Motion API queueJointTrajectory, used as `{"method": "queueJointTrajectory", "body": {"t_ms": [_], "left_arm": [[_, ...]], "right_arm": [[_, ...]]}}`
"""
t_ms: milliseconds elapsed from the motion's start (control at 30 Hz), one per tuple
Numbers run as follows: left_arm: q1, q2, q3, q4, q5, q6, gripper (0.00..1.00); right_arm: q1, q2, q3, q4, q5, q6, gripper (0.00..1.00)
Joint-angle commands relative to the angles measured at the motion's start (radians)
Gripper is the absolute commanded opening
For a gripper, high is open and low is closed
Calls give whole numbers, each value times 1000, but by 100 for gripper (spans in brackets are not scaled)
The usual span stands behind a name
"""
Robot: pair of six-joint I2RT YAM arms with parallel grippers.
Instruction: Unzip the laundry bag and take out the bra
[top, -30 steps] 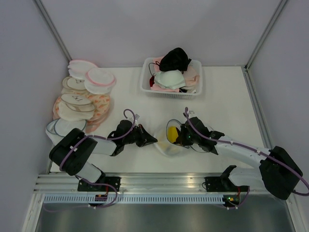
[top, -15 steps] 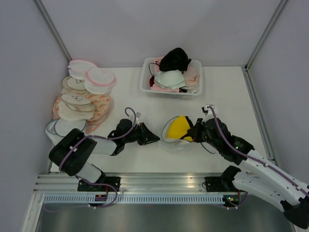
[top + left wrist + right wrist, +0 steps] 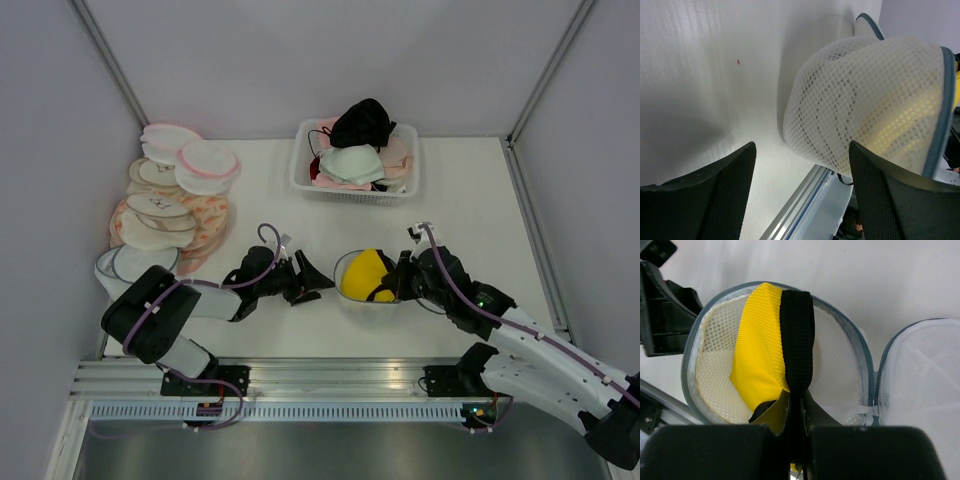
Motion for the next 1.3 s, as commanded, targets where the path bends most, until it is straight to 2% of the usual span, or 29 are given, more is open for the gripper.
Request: {"method": "queueJointTrajectory", "body": {"t_ms": [0,133,267,500,600,700,733,800,833,867,933,967,1033,1067,1133,1267], "left_arm": [[3,-14,18,-3,-10,15,79],[3,-11,19,0,-9,12,79],[3,-9,27,2,-7,10,78],[3,3,21,77,22,-33,83],[3,55,18,192,68,-93,84],[0,132,13,347,108,-162,81],[0,152,10,408,114,-177,78],[-1,189,-1,486,131,-217,63],[-1,225,-7,581,134,-252,56],[-1,247,-13,629,137,-270,46],[-3,316,-28,727,140,-329,37],[-3,339,-30,819,146,-349,29],[-1,414,-34,922,151,-387,22],[-1,436,-36,991,157,-424,14],[-1,456,-30,990,165,-429,4],[-1,436,-39,987,159,-404,2]], "right_arm": [[-1,-66,0,140,-117,-14,0],[-1,-156,-54,275,-265,-5,1],[-1,-217,-195,507,-331,79,0],[-1,-202,-214,500,-305,109,0],[-1,-223,-243,569,-300,144,0],[-2,-213,-243,560,-263,162,0],[-1,-203,-246,558,-259,168,0],[-2,-193,-252,553,-236,187,0],[-1,-187,-258,567,-230,204,0],[-1,-185,-266,582,-231,222,0],[-1,-186,-289,625,-230,247,0],[-1,-188,-293,635,-228,268,0],[-1,-190,-300,647,-219,276,0],[-1,-191,-297,645,-213,279,0],[-1,-203,-297,642,-205,276,0],[-1,-237,-292,616,-178,276,1]]}}
